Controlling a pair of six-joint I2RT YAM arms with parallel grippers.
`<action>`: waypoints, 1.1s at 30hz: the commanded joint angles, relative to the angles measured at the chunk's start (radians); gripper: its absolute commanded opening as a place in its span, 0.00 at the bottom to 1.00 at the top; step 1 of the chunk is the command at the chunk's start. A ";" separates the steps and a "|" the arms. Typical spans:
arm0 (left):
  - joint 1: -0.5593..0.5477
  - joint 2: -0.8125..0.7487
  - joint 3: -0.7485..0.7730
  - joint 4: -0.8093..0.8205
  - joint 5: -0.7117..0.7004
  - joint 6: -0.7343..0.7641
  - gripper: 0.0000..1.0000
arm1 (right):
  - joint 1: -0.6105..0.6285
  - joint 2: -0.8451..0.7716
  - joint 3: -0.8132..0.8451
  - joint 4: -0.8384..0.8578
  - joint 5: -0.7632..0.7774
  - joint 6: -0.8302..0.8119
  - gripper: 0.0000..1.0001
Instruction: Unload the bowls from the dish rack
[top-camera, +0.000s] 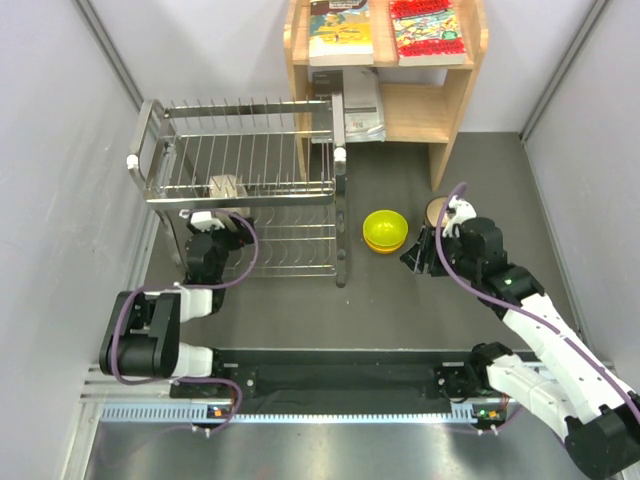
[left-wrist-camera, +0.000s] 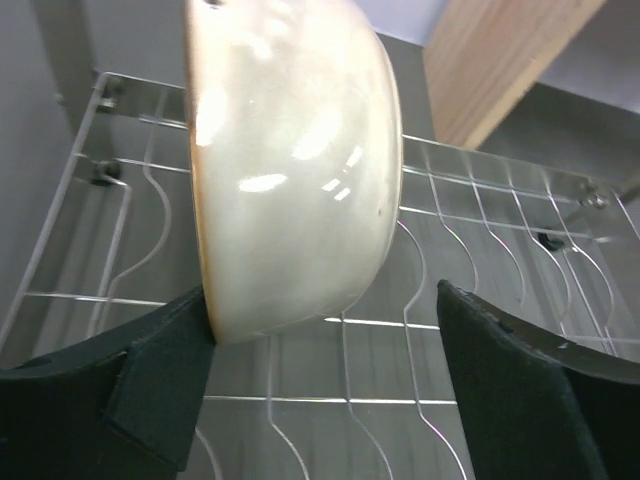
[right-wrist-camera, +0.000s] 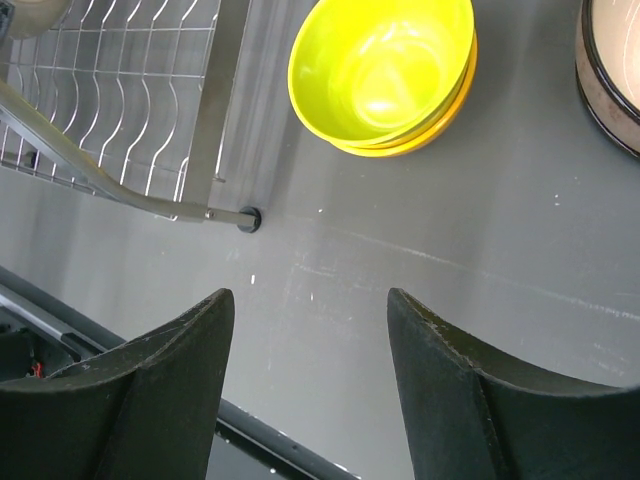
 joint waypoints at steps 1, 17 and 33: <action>0.005 0.040 0.036 0.101 0.143 -0.030 0.86 | 0.000 0.002 -0.017 0.046 -0.001 -0.004 0.63; 0.009 -0.022 0.098 -0.066 0.175 -0.048 0.30 | 0.000 0.008 -0.043 0.076 -0.009 0.013 0.63; 0.009 0.022 0.138 -0.124 0.144 -0.056 0.52 | 0.001 0.008 -0.057 0.083 -0.007 0.012 0.63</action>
